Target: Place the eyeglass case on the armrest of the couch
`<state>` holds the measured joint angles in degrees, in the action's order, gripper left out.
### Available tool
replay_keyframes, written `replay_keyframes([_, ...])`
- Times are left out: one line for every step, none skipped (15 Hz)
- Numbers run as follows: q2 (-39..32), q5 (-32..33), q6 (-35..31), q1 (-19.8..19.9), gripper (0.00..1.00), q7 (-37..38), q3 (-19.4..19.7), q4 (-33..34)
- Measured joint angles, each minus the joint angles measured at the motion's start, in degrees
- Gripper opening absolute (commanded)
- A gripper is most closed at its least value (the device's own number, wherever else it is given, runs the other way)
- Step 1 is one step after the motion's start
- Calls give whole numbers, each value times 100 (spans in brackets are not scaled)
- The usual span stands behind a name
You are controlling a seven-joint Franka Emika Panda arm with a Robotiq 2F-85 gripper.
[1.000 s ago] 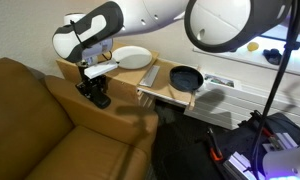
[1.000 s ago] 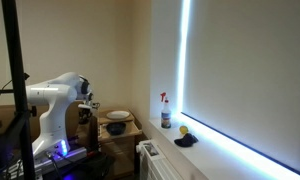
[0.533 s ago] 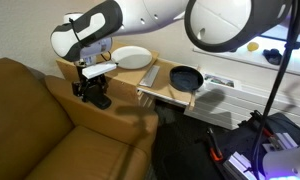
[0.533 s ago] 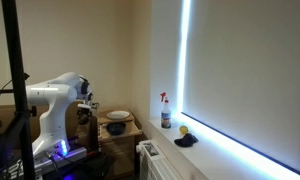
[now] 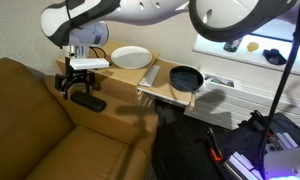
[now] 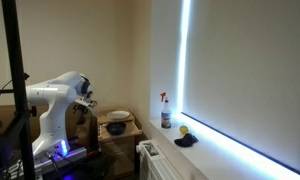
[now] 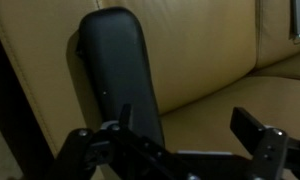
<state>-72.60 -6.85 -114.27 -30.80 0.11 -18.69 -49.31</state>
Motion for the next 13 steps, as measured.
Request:
replay_keyframes([42, -68, 53, 28, 100, 15, -40, -2])
replay_keyframes([77, -119, 112, 53, 100, 33, -67, -3])
replay_keyframes([119, -161, 200, 77, 100, 63, -85, -12])
replay_keyframes([170, -188, 291, 100, 100, 95, -92, -37])
replay_keyframes([209, -202, 385, 121, 100, 139, -93, -53])
replay_keyframes([268, -203, 437, 146, 100, 220, -93, -93])
replay_keyframes([355, -204, 418, 179, 100, 348, -90, -173])
replay_keyframes([474, -204, 338, 222, 100, 508, -78, -283])
replay_keyframes([613, -204, 145, 271, 100, 677, -56, -425])
replay_keyframes([785, -203, -189, 320, 100, 825, -18, -611])
replay_keyframes([975, -203, -572, 375, 100, 938, 9, -819])
replay_keyframes([1183, -204, -962, 432, 100, 1047, 26, -1035])
replay_keyframes([1388, -208, -1356, 486, 100, 1158, 35, -1256])
